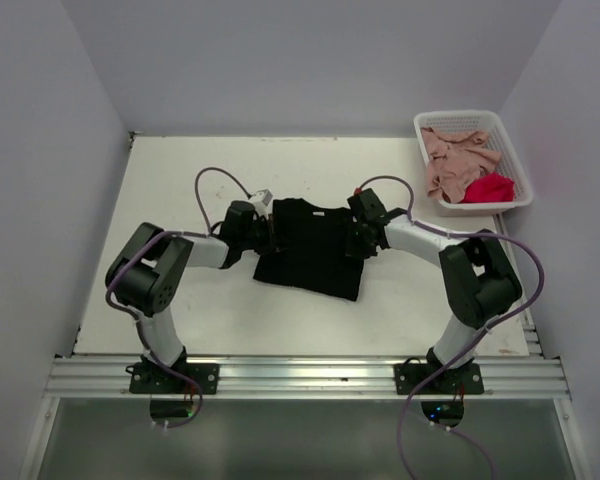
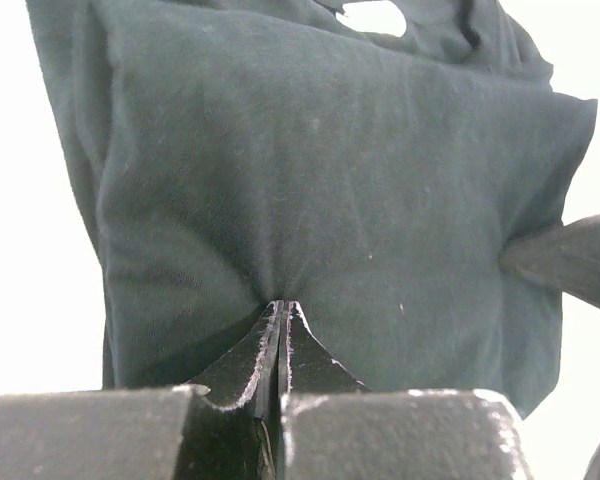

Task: Fold and stack the t-shirts
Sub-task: Fold the long partially folded tshirt into a neat square, then put the neatly folded tshirt into the corner of the board with the left arm

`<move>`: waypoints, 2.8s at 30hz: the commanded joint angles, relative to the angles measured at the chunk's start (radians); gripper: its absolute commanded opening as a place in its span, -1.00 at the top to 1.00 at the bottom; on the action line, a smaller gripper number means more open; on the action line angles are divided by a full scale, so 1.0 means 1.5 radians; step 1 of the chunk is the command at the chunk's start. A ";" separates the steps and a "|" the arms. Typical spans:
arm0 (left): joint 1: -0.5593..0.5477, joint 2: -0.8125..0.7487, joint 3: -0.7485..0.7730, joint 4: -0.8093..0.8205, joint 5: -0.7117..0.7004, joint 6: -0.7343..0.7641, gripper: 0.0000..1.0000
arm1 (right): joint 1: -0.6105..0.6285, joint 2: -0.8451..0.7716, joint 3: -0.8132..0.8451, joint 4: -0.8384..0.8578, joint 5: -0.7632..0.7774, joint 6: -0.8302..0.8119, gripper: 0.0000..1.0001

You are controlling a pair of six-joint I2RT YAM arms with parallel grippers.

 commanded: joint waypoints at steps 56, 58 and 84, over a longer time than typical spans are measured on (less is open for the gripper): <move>-0.026 -0.375 -0.449 0.026 -0.082 -0.196 -1.00 | 0.011 0.109 -0.008 0.188 -0.324 0.002 1.00; -0.025 -0.335 -0.462 0.080 -0.057 -0.226 -0.96 | 0.011 0.108 -0.011 0.186 -0.319 0.001 1.00; -0.039 -0.079 -0.269 0.077 -0.085 -0.274 -0.55 | 0.012 0.106 -0.046 0.205 -0.310 -0.006 1.00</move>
